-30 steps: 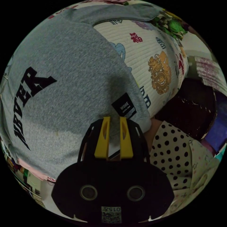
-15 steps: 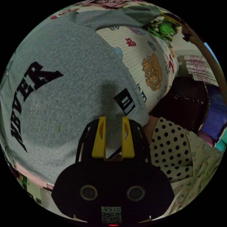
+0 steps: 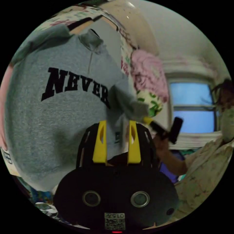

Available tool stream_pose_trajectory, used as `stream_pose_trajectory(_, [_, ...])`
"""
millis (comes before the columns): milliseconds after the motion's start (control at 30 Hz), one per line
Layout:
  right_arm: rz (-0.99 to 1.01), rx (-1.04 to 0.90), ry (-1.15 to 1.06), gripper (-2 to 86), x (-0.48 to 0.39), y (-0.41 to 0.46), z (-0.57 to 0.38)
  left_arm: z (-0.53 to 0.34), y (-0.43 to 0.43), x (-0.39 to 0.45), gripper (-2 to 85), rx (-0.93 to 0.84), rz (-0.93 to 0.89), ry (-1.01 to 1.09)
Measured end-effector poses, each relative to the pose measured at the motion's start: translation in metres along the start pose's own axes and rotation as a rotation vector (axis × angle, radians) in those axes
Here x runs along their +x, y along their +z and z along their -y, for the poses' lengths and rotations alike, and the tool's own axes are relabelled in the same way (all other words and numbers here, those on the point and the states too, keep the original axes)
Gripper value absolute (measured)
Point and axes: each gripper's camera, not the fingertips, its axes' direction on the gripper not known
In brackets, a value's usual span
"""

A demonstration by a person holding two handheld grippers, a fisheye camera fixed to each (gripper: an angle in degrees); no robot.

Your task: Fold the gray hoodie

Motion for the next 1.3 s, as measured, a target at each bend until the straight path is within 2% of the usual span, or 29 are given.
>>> stream_pose_trajectory(67, [0.018,-0.053,-0.001,4.3,-0.021,0.029,0.001,-0.018,-0.032,-0.073,15.1,0.103,-0.177,-0.084])
stream_pose_trajectory(233, [-0.012,-0.169,-0.015,4.4,-0.063,0.092,0.011,-0.045,-0.047,-0.188,17.7,0.095,-0.273,-0.169])
stream_pose_trajectory(300, [-0.018,-0.202,-0.047,4.4,-0.074,0.106,0.018,-0.051,-0.043,-0.221,16.2,0.077,-0.311,-0.188])
stream_pose_trajectory(400, [-0.004,-0.244,-0.075,4.5,-0.089,0.126,0.032,-0.061,-0.039,-0.269,7.1,0.029,-0.296,-0.216])
stream_pose_trajectory(467, [-0.014,-0.273,-0.092,4.6,-0.096,0.138,0.04,-0.071,-0.047,-0.301,1.9,0.019,-0.224,-0.216])
stream_pose_trajectory(700, [0.025,-0.355,-0.085,5.5,-0.108,0.188,0.063,-0.096,-0.057,-0.362,0.1,-0.039,-0.029,-0.146])
stream_pose_trajectory(900, [0.194,-0.319,0.172,4.9,-0.065,0.195,0.089,-0.099,-0.033,-0.407,1.5,-0.114,0.137,-0.188])
stream_pose_trajectory(967, [0.199,-0.26,0.235,5.1,-0.044,0.185,0.101,-0.097,-0.026,-0.416,3.5,-0.165,0.287,-0.183])
stream_pose_trajectory(1100, [0.039,-0.121,0.284,4.6,0.006,0.155,0.134,-0.087,-0.029,-0.411,6.5,-0.144,0.484,-0.156])
stream_pose_trajectory(1167, [-0.037,-0.089,0.283,4.0,0.026,0.147,0.153,-0.074,-0.025,-0.382,6.8,-0.094,0.581,-0.048])
stream_pose_trajectory(1300, [-0.205,-0.034,0.233,1.8,0.057,0.146,0.209,-0.047,0.027,-0.346,7.6,-0.155,0.504,0.129])
